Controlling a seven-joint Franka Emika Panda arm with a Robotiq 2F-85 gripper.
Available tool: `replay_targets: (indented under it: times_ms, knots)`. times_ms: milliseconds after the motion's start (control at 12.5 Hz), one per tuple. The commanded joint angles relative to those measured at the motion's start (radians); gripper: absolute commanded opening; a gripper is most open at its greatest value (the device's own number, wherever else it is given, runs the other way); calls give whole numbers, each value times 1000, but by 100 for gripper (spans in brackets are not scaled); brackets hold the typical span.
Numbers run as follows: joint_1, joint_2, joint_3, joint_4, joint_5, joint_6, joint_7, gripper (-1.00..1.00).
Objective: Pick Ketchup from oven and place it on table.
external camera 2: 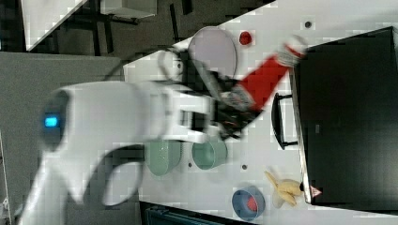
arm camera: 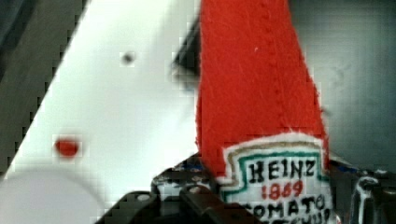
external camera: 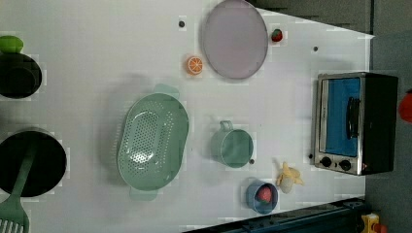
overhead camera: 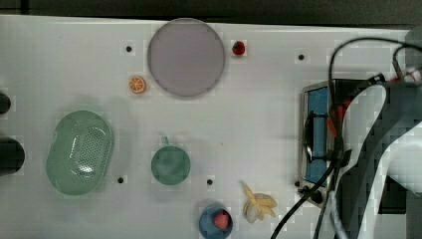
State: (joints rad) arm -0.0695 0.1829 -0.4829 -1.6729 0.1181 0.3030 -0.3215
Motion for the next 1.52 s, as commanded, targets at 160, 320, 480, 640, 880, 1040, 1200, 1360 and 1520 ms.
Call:
replay_targets:
  times_ms: [160,320,480,640,880,1040,1200,1360,1520]
  knots:
    - [94,-48,137,26,4,-47,-248,29]
    - [113,-47,209,9,4,-48,-266,29]
    - [129,-48,266,-29,2,-47,-244,29]
    - [145,-53,298,-99,-28,-44,-167,29]
    - [169,-60,335,-226,-67,35,-49,29]
    - [180,-59,352,-315,-67,143,-25,29]
    - [182,-47,360,-403,-67,247,-25,29]
    - [179,-17,353,-476,-67,325,-25,29]
    - [176,14,342,-552,-67,407,-25,29]
